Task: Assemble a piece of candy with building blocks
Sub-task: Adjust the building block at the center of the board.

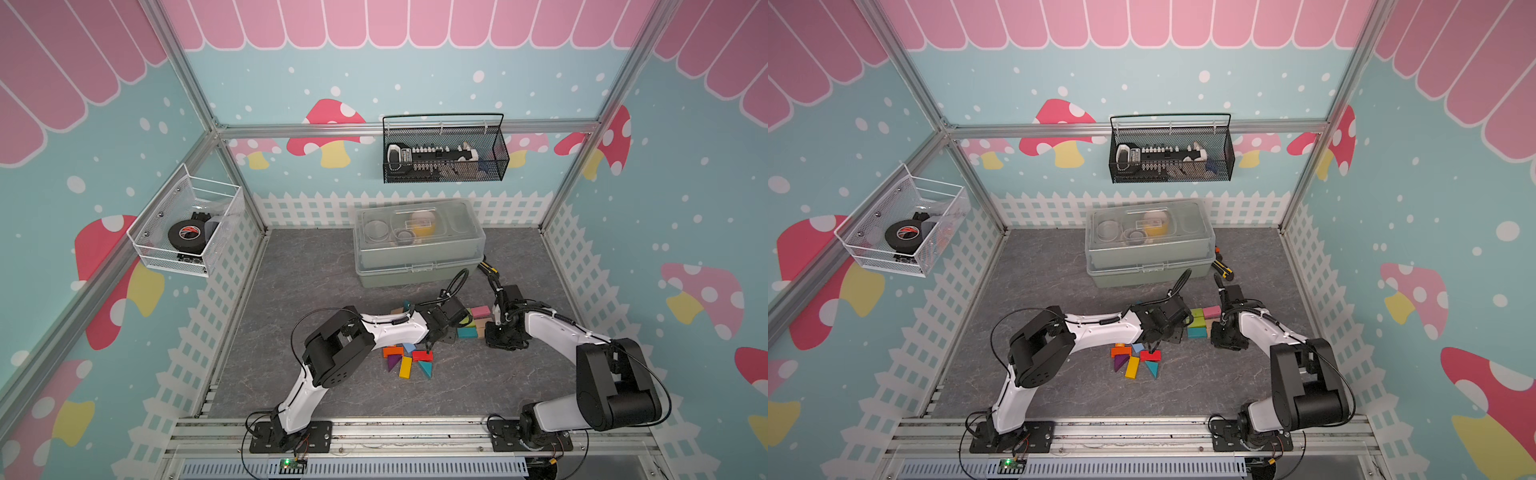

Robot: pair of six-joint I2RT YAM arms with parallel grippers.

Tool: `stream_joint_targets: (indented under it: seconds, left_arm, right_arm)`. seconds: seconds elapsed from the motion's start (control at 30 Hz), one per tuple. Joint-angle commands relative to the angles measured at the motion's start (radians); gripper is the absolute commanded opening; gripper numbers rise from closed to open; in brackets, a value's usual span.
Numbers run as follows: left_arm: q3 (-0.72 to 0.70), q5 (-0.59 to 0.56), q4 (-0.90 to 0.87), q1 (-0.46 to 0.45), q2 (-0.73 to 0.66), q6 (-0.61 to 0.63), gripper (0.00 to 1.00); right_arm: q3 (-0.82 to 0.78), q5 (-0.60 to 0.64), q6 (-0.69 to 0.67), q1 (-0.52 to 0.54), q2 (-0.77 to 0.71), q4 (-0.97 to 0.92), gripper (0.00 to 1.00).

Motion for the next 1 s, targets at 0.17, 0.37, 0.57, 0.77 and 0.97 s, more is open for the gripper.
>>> stream_joint_targets:
  seconds: [0.17,0.37,0.57,0.77,0.97]
  left_arm:
    - [0.008,0.002,0.007,-0.006,0.0,0.004,0.47]
    - [0.012,0.002,0.007,-0.005,0.006,0.007,0.46]
    - [0.015,0.001,0.007,-0.006,0.01,0.007,0.47]
    - [0.014,0.002,0.007,-0.006,0.01,0.008,0.47]
    - [0.013,0.001,0.007,-0.006,0.008,0.007,0.47]
  right_arm:
    - [0.001,-0.008,0.019,0.006,0.048,0.046,0.33]
    - [0.02,-0.014,0.016,0.006,0.076,0.059,0.32]
    - [0.021,-0.019,0.013,0.006,0.084,0.065,0.32]
    - [0.022,-0.021,-0.001,0.006,0.069,0.05,0.32]
    - [0.034,0.065,-0.023,0.005,0.018,-0.016,0.33]
